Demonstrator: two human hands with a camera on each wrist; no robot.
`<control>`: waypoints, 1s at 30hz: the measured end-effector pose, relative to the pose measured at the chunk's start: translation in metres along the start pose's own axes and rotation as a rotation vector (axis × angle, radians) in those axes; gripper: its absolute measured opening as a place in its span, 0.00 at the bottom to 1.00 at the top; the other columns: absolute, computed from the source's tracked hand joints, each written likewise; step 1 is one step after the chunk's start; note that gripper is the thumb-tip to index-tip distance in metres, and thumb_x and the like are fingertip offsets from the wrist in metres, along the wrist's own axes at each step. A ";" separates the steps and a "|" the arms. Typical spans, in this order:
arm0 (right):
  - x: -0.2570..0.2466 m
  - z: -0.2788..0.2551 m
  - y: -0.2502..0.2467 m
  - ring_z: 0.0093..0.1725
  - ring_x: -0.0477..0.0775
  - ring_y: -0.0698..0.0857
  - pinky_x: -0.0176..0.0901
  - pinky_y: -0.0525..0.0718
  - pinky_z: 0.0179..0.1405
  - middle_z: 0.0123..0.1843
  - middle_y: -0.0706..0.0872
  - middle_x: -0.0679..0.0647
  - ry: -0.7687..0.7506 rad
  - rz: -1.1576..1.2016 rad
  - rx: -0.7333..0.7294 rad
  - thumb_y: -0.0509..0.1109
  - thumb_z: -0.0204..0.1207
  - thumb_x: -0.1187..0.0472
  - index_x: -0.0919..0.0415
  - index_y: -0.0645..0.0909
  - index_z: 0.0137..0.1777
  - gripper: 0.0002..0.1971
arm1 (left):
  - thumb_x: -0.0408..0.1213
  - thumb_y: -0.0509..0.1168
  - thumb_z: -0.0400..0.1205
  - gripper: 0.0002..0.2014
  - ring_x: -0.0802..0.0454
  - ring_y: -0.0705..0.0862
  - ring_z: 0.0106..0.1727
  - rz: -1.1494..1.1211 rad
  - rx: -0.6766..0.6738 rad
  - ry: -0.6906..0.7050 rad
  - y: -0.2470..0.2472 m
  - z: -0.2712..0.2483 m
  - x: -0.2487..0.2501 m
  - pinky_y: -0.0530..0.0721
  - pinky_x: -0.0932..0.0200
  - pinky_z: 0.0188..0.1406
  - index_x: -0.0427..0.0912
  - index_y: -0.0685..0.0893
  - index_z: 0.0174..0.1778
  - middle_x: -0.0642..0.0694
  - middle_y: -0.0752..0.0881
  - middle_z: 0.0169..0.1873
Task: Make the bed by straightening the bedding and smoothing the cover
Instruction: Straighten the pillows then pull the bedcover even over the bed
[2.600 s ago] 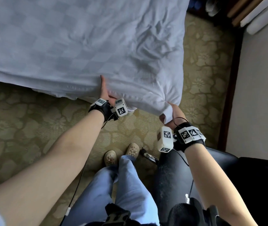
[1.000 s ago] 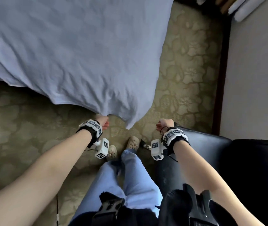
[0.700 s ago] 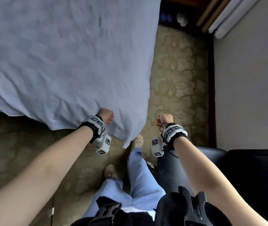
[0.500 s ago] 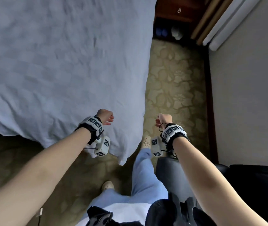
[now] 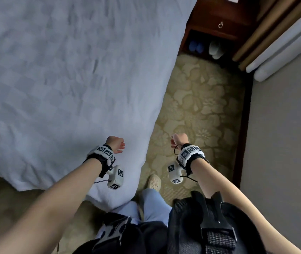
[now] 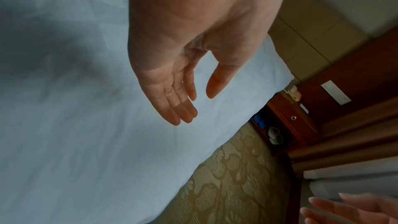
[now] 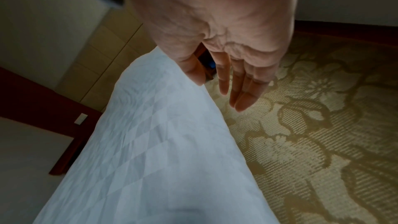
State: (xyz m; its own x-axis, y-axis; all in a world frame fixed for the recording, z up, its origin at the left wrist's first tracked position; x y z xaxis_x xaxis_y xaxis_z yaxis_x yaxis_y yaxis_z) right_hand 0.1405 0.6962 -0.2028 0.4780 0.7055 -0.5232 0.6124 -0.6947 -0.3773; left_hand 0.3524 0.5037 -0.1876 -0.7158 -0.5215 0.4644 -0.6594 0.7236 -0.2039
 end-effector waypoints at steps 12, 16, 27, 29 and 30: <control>-0.095 0.081 0.012 0.27 0.54 0.74 0.42 0.77 0.28 0.28 0.74 0.58 0.029 -0.186 -0.132 0.59 0.80 0.70 0.65 0.70 0.29 0.16 | 0.31 0.60 0.82 0.04 0.44 0.79 0.46 -0.123 0.144 -0.089 -0.005 0.064 0.052 0.76 0.52 0.48 0.33 0.78 0.45 0.38 0.80 0.43; -0.143 0.110 0.028 0.27 0.50 0.79 0.33 0.79 0.18 0.32 0.75 0.55 -0.002 -0.195 -0.148 0.55 0.85 0.63 0.59 0.69 0.34 0.16 | 0.33 0.62 0.81 0.06 0.43 0.78 0.46 -0.178 0.194 -0.098 -0.022 0.092 0.071 0.75 0.52 0.44 0.34 0.77 0.40 0.37 0.78 0.44; -0.199 0.191 0.085 0.32 0.55 0.83 0.46 0.83 0.36 0.35 0.82 0.59 0.079 -0.337 -0.240 0.68 0.79 0.61 0.67 0.75 0.47 0.08 | 0.45 0.65 0.81 0.11 0.48 0.82 0.51 -0.820 0.169 -0.430 0.024 0.114 0.015 0.77 0.44 0.56 0.41 0.80 0.41 0.46 0.83 0.44; -0.199 0.217 0.097 0.34 0.54 0.83 0.45 0.83 0.39 0.36 0.82 0.59 0.099 -0.354 -0.287 0.69 0.79 0.58 0.67 0.75 0.46 0.11 | 0.49 0.67 0.80 0.16 0.49 0.83 0.42 -0.946 0.227 -0.492 0.047 0.120 -0.004 0.81 0.51 0.42 0.37 0.80 0.39 0.43 0.83 0.43; -0.199 0.229 0.102 0.34 0.54 0.82 0.45 0.83 0.38 0.37 0.81 0.59 0.109 -0.355 -0.307 0.70 0.78 0.56 0.65 0.74 0.42 0.12 | 0.51 0.68 0.79 0.19 0.50 0.83 0.39 -1.006 0.268 -0.517 0.060 0.121 -0.010 0.83 0.55 0.34 0.35 0.80 0.41 0.42 0.84 0.43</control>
State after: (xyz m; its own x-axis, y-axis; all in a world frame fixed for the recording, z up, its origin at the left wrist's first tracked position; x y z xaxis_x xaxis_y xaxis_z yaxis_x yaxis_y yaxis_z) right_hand -0.0366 0.4527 -0.3119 0.2588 0.9136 -0.3136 0.8994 -0.3463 -0.2666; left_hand 0.2927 0.4974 -0.3088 0.1915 -0.9734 0.1257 -0.9667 -0.2092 -0.1475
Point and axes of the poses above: each hand's wrist, its own z-axis towards the middle knuckle, its own y-axis out of the palm, x = y × z, the point moved 7 cm from there along z, towards the middle knuckle
